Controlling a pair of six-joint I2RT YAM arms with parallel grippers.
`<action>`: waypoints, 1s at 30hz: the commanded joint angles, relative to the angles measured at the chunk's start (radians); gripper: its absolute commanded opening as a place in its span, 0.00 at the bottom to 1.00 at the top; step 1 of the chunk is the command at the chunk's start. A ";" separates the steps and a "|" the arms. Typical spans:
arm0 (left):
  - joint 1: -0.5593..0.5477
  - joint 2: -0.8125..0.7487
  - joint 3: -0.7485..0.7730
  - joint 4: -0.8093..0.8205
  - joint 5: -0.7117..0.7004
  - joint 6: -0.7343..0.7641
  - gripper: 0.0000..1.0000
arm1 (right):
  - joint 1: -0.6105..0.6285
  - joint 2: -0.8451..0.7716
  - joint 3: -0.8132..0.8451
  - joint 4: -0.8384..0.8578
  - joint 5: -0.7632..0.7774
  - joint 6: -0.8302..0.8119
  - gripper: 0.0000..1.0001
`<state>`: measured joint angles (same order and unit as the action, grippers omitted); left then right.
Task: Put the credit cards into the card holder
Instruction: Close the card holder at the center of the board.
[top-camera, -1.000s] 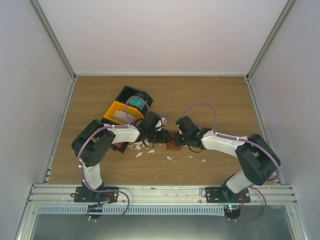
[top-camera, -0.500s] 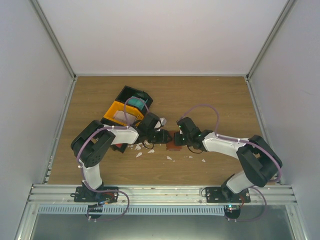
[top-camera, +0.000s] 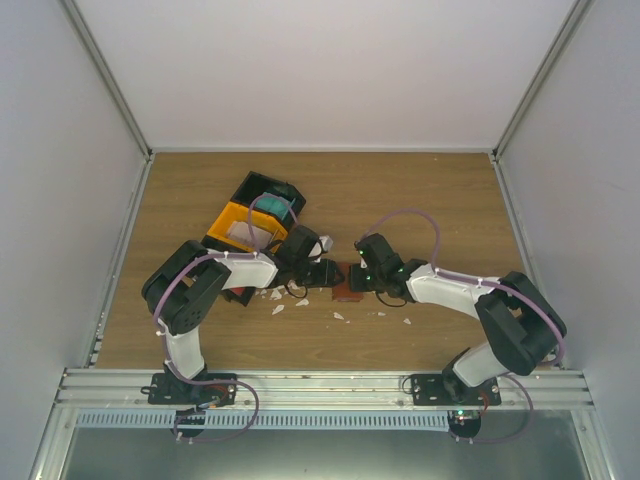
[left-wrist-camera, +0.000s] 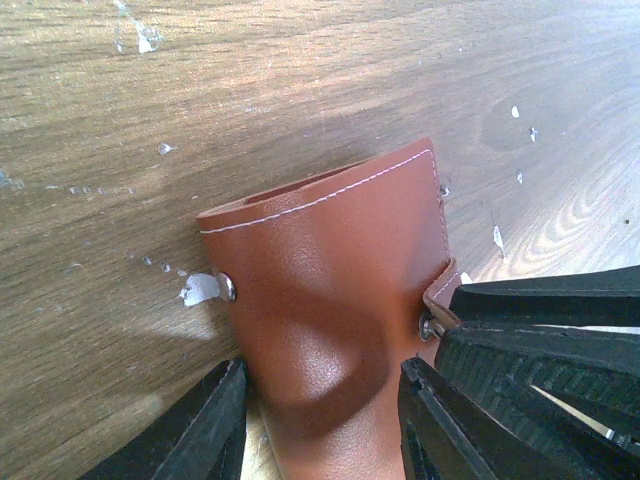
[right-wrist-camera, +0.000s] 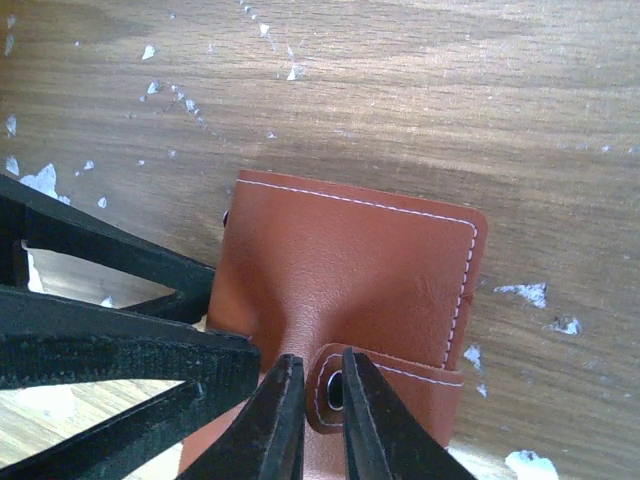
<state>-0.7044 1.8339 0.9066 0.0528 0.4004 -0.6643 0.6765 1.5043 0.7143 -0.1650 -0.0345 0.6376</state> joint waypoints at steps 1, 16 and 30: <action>-0.015 0.057 -0.045 -0.105 -0.006 0.000 0.44 | -0.009 -0.020 0.018 -0.012 -0.019 0.001 0.15; -0.015 0.067 -0.046 -0.102 -0.003 -0.001 0.41 | -0.010 -0.026 0.032 -0.045 0.005 0.008 0.10; -0.014 0.065 -0.049 -0.100 -0.002 0.001 0.41 | -0.010 -0.036 0.033 -0.100 0.048 0.012 0.01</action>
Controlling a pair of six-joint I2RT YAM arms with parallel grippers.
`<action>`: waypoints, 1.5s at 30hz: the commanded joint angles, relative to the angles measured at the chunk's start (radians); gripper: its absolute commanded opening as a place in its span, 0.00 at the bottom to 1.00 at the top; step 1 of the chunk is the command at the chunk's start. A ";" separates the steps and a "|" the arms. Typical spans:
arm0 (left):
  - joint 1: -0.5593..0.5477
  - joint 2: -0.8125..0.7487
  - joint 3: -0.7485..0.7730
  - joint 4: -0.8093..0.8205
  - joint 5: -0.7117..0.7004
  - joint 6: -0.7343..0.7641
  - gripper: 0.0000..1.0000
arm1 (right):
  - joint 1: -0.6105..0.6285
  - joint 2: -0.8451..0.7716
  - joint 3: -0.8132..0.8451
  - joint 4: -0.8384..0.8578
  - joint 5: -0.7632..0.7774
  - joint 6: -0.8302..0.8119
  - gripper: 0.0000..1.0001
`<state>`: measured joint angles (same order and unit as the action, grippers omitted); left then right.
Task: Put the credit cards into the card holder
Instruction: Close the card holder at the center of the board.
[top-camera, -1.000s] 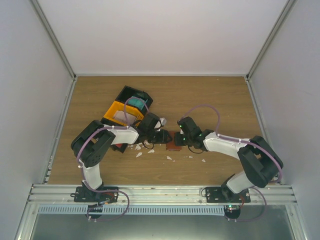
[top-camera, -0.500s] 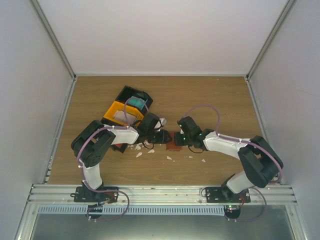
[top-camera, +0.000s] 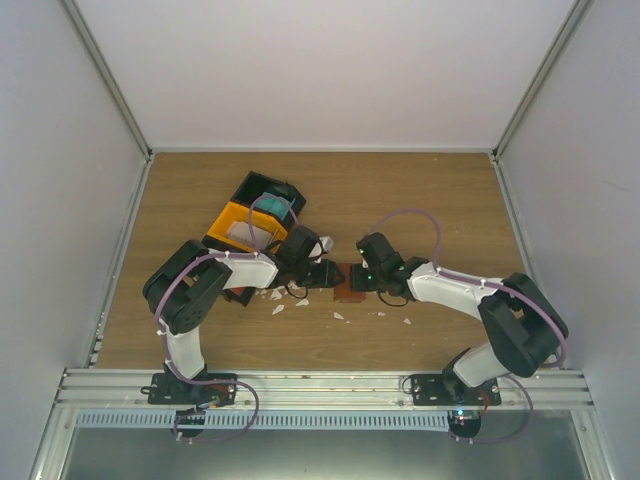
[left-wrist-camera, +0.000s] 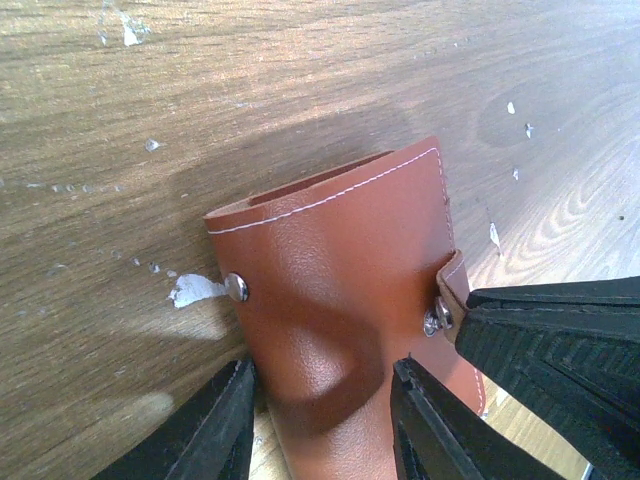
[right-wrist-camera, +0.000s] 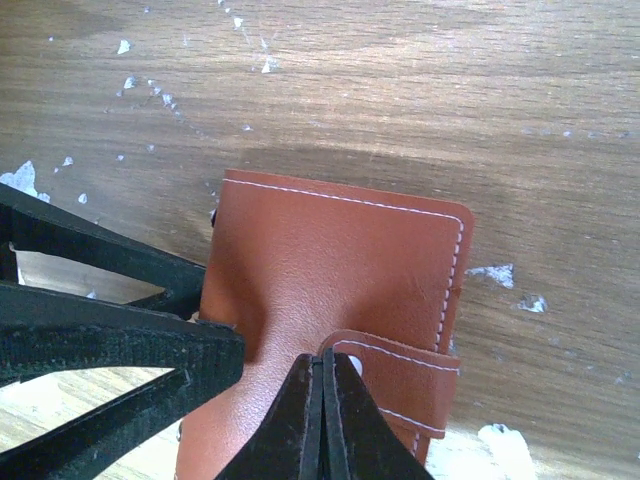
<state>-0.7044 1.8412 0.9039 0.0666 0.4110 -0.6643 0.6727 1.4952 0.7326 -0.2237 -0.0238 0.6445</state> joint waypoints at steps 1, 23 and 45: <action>-0.015 0.058 -0.046 -0.115 -0.013 0.001 0.41 | -0.007 -0.032 0.010 -0.043 0.042 0.006 0.01; -0.015 0.071 -0.042 -0.114 -0.007 0.004 0.40 | -0.019 0.047 0.032 -0.035 -0.083 -0.025 0.00; -0.015 0.071 -0.042 -0.119 -0.008 0.005 0.39 | -0.048 0.092 0.070 -0.057 -0.117 -0.033 0.06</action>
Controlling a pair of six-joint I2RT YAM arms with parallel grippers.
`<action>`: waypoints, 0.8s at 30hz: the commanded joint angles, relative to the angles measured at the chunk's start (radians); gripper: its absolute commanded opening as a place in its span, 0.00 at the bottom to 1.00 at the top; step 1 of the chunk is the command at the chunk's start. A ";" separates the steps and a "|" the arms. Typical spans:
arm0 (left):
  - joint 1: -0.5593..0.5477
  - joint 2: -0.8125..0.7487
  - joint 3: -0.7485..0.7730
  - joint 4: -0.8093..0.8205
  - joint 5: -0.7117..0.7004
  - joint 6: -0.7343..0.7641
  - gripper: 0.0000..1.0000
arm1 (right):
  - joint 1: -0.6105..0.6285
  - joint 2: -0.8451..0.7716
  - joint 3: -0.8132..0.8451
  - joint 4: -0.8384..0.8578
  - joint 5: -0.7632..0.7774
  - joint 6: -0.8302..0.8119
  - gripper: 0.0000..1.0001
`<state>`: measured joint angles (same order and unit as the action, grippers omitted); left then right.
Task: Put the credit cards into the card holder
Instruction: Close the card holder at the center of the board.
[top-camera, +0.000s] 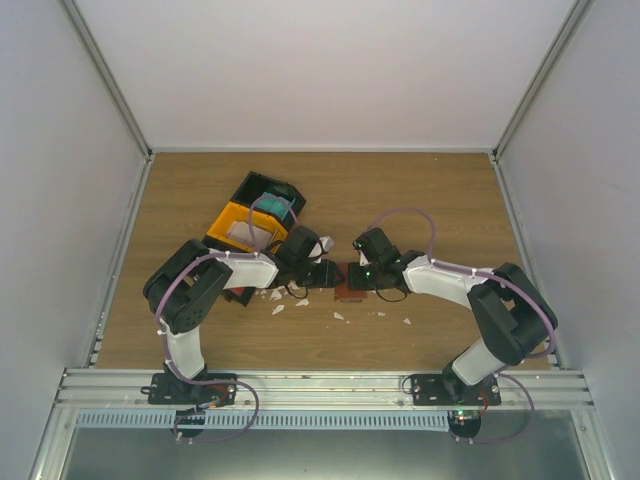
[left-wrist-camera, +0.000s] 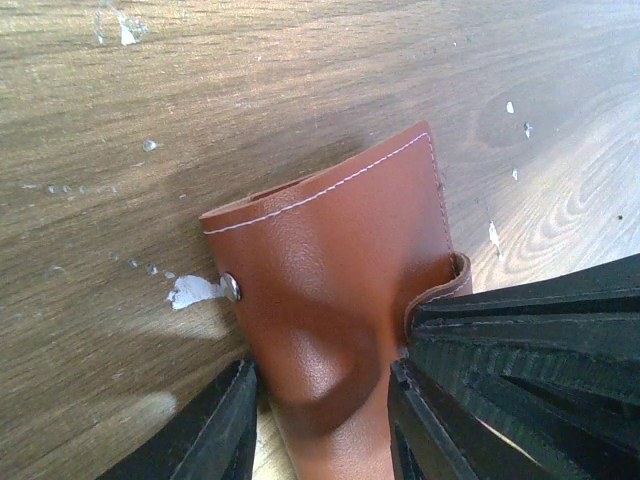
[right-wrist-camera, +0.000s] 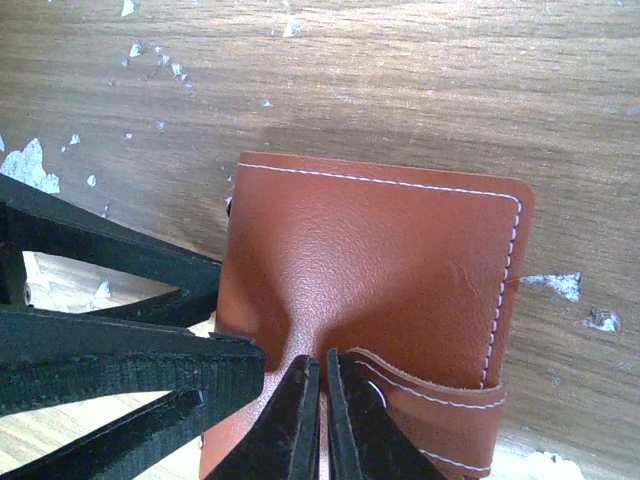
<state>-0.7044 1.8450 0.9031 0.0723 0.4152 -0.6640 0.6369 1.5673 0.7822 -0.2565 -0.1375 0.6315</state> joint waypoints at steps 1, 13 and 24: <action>-0.015 0.067 -0.041 -0.124 -0.013 0.005 0.39 | -0.013 0.012 0.023 -0.022 -0.009 -0.024 0.07; -0.015 0.066 -0.041 -0.124 -0.012 0.005 0.39 | -0.013 -0.095 0.025 -0.015 0.016 -0.023 0.10; -0.017 0.068 -0.041 -0.123 -0.011 0.006 0.39 | -0.013 -0.071 0.019 -0.084 0.109 0.040 0.10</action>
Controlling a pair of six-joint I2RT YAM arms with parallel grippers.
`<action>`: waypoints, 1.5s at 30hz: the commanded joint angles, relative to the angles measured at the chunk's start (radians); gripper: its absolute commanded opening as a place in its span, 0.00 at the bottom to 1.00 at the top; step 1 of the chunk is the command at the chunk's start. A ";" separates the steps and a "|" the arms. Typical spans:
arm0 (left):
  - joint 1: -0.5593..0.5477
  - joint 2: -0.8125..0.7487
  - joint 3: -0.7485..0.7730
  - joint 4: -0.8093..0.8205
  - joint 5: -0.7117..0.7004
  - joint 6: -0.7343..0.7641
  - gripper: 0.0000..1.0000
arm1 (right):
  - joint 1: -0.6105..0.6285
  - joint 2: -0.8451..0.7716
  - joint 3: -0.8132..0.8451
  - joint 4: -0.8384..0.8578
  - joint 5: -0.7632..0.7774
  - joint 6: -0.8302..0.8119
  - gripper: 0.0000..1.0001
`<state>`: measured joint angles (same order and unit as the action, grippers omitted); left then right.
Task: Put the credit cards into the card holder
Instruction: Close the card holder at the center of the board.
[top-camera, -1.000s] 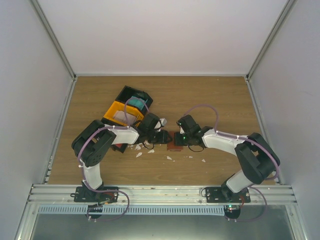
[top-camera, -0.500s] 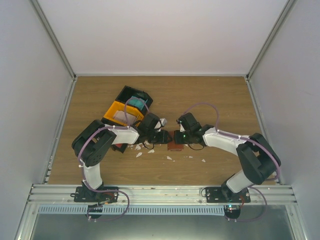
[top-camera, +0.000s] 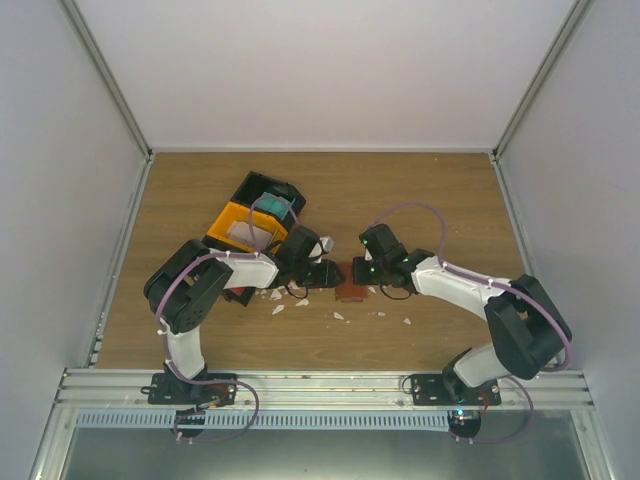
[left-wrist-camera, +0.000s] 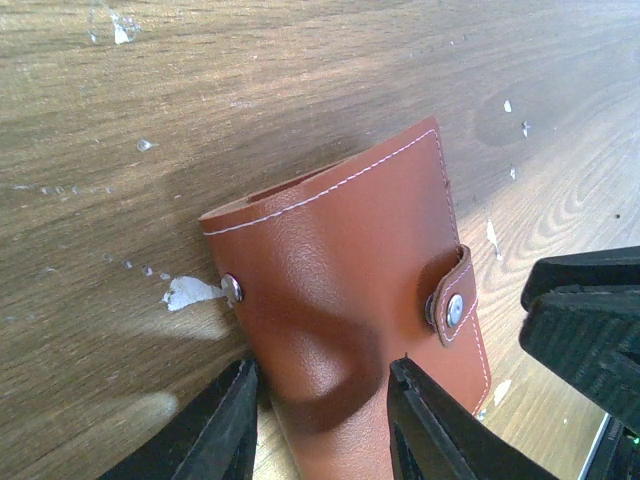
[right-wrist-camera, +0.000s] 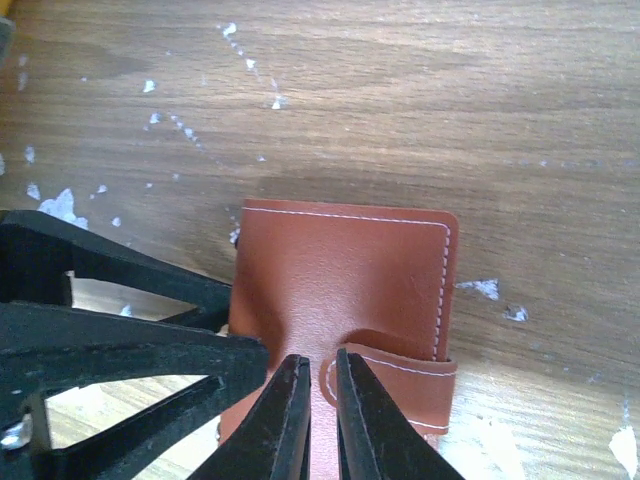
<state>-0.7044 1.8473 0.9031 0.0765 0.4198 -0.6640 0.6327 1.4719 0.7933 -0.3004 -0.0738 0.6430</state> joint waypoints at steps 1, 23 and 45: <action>-0.017 0.066 -0.041 -0.127 -0.016 0.006 0.39 | -0.008 0.036 0.009 -0.040 0.044 0.032 0.10; -0.018 0.073 -0.041 -0.125 -0.013 0.006 0.39 | -0.006 0.158 0.020 -0.075 0.024 0.018 0.06; -0.015 -0.169 0.013 -0.215 -0.149 0.053 0.50 | -0.001 -0.092 0.157 -0.203 0.223 0.018 0.29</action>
<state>-0.7136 1.7927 0.9039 -0.0193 0.3767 -0.6529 0.6338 1.5166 0.8951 -0.4503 0.0292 0.6579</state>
